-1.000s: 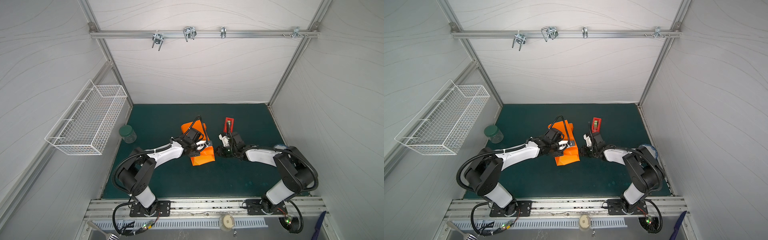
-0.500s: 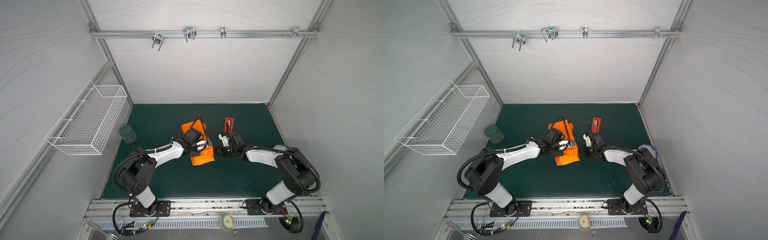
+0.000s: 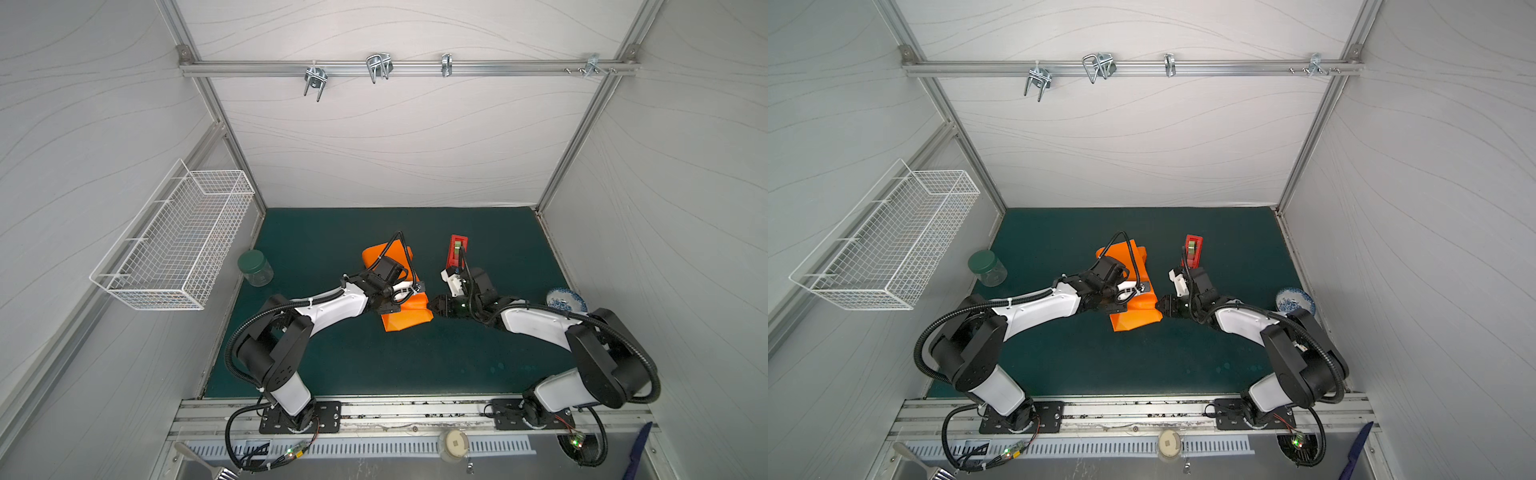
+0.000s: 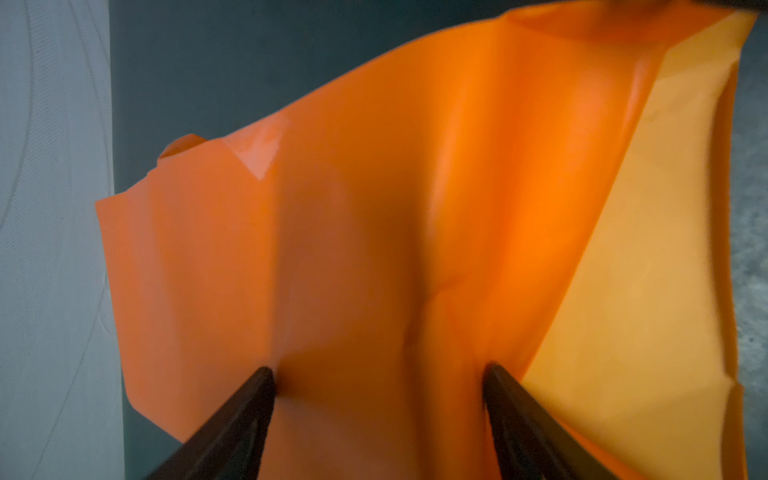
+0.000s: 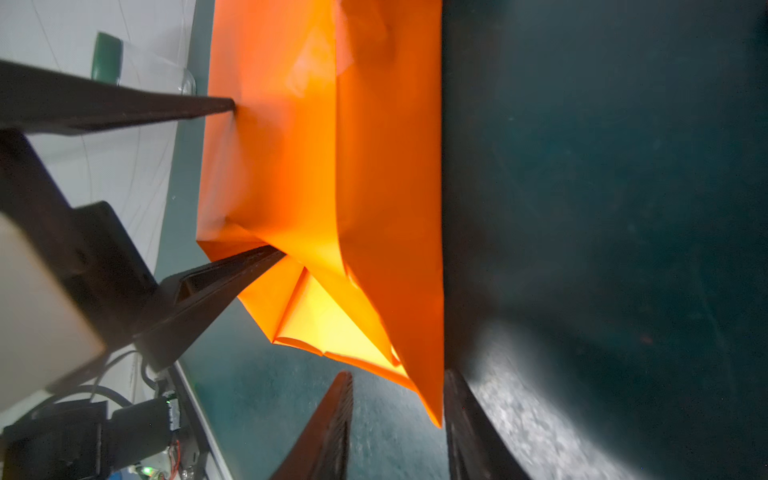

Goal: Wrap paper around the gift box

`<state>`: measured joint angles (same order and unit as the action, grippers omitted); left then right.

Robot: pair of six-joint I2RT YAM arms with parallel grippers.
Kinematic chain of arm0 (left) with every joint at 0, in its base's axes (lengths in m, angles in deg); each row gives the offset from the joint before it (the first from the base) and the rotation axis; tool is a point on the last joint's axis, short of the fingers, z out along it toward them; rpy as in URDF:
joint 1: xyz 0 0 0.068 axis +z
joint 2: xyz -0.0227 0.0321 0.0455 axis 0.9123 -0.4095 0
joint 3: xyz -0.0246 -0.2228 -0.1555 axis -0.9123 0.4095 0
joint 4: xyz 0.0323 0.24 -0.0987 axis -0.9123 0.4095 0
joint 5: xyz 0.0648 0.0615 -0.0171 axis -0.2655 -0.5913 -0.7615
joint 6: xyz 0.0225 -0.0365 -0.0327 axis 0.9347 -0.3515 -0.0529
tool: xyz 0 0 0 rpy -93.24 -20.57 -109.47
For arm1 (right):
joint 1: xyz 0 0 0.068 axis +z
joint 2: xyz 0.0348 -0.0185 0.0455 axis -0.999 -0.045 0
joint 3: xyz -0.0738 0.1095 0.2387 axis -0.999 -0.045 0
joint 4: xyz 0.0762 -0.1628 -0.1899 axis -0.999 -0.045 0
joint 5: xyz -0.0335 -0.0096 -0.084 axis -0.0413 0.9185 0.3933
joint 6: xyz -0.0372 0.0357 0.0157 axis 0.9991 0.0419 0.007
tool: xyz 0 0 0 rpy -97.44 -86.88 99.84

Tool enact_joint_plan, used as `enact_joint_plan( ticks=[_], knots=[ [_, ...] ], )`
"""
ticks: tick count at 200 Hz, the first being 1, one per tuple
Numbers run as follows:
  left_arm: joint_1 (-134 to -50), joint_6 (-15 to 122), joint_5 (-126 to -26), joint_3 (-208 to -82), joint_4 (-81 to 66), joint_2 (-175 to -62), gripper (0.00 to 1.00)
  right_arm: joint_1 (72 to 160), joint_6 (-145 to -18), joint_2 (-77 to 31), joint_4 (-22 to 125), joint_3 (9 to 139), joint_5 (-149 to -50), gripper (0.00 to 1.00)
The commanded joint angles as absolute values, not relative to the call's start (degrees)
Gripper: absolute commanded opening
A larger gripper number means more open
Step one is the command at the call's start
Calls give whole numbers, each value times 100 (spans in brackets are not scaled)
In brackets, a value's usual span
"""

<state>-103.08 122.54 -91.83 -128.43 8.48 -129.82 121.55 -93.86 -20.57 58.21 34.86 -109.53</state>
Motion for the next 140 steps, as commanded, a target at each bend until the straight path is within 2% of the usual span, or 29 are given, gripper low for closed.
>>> enact_joint_plan(
  ticks=[1, 23, 80, 140],
  knots=[
    [-10315, 12246, -9179, -12844, 979, -13097, 81, 12292, -9227, -2309, 5701, 3766, -10605, 34],
    [-10313, 12233, -9167, -12842, 964, -13093, 81, 12332, -9255, -2494, 5658, 3871, -10347, 27],
    [-10312, 12204, -9148, -12842, 914, -13102, 81, 12521, -9358, -2769, 5630, 4005, -10016, 18],
    [-10317, 12153, -9130, -12822, 887, -13101, 80, 12848, -9869, -2905, 5597, 4071, -9202, 7]
  ],
)
